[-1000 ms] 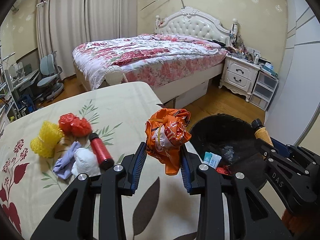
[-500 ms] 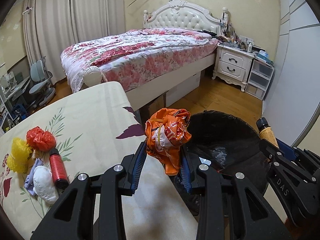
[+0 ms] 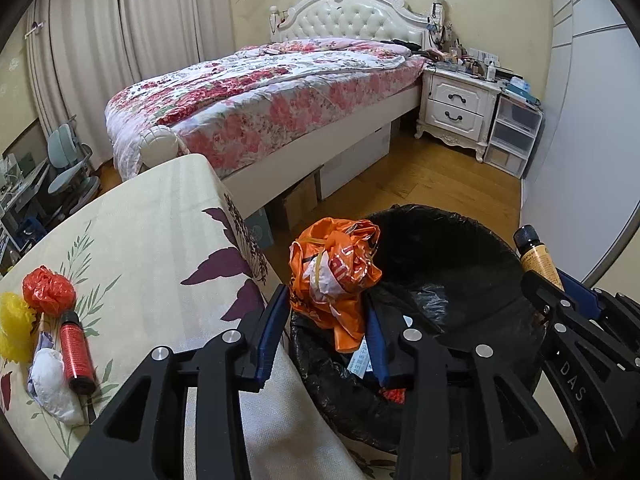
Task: Collect trash
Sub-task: 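Open both tools over the bin to drop the bottle and wrapper, then move both tools back to the bed and grasp the white plastic bag with the right tool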
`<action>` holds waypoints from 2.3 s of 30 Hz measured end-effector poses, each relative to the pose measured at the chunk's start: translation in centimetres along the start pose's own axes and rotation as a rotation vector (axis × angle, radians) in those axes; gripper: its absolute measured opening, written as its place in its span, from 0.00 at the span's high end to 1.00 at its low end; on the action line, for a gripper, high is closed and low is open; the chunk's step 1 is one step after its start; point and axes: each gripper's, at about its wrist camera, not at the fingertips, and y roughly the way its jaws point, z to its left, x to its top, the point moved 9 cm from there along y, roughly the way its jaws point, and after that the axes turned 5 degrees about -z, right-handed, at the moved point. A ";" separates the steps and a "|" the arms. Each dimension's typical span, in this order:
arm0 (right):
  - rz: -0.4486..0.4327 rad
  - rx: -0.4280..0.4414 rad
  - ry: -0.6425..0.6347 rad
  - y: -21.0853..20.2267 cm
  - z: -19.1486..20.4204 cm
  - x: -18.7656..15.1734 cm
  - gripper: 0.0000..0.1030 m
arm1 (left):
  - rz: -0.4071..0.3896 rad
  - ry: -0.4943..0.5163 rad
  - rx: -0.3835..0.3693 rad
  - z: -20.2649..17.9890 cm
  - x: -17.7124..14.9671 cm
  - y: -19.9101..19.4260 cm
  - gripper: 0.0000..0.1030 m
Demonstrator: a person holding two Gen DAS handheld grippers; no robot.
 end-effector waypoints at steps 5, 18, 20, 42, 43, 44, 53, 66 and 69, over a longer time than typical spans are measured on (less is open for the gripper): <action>-0.006 -0.010 0.006 -0.1 -0.1 0.1 0.73 | -0.004 -0.015 0.009 0.5 0.0 -0.2 0.35; -0.046 -0.023 -0.013 -2.1 0.7 0.9 0.43 | -0.024 -0.052 0.061 3.4 0.1 -2.6 0.21; -0.048 -0.018 -0.018 -2.5 1.1 0.9 0.42 | -0.028 -0.065 0.072 4.0 -0.1 -3.3 0.20; -0.040 0.183 -0.145 -6.3 12.9 -1.1 0.40 | -0.039 -0.211 0.274 18.0 -5.3 -10.6 0.20; -0.040 0.195 -0.152 -6.5 13.5 -1.2 0.40 | -0.037 -0.220 0.285 18.8 -5.7 -11.0 0.20; -0.039 0.211 -0.163 -6.7 14.4 -1.4 0.40 | -0.036 -0.229 0.298 19.6 -6.1 -11.3 0.20; -0.032 0.316 -0.251 -8.6 21.5 -2.7 0.40 | -0.024 -0.299 0.395 26.2 -8.9 -13.7 0.20; -0.007 0.427 -0.365 -10.4 29.5 -5.0 0.40 | 0.002 -0.391 0.475 32.9 -12.7 -15.5 0.20; 0.002 0.435 -0.387 -10.3 30.6 -5.6 0.40 | 0.006 -0.401 0.478 33.4 -13.1 -15.6 0.20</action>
